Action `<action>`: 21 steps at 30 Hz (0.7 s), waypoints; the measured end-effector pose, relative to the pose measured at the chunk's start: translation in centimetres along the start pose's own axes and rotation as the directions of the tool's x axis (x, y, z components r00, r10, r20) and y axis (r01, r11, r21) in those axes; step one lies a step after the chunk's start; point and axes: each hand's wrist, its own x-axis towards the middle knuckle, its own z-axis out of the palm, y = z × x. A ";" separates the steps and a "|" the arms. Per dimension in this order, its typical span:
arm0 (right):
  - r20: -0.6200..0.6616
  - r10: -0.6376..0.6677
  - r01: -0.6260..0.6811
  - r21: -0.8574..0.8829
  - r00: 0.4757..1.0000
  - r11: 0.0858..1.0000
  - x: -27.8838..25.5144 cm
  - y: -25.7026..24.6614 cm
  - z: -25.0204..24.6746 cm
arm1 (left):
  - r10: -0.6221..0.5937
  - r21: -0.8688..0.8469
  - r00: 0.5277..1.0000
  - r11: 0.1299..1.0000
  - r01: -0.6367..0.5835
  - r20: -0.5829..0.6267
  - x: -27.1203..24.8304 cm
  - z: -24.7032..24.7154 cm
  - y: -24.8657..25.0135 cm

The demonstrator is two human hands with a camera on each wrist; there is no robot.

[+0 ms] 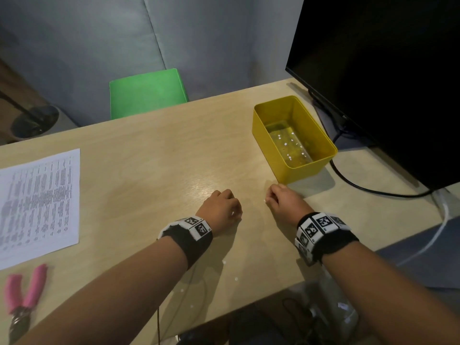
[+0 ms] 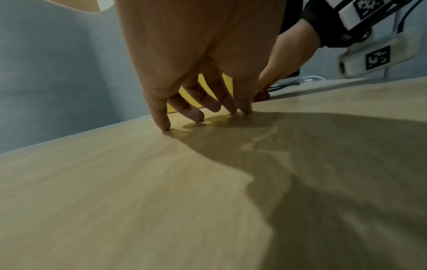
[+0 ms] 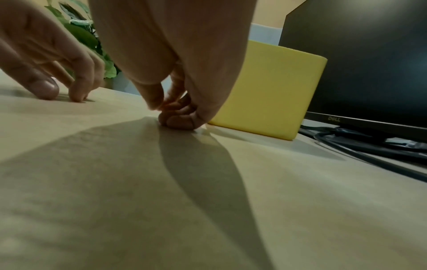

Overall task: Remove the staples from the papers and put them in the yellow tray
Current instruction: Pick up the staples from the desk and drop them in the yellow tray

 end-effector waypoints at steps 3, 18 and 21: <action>-0.026 -0.018 0.016 -0.042 1.000 0.999 -0.2 0.2 0.2 | -0.009 0.046 1.000 0.999 0.009 -0.013 0.0 -0.1 0.6; 0.068 -0.011 0.030 -0.297 0.998 0.954 0.9 -1.2 0.7 | -0.021 0.382 0.993 0.924 -0.026 0.119 0.7 -0.4 2.1; 0.076 0.000 0.016 -0.217 0.997 0.976 0.8 -0.8 0.5 | -0.013 0.401 0.993 0.915 -0.035 0.115 0.6 -0.1 1.9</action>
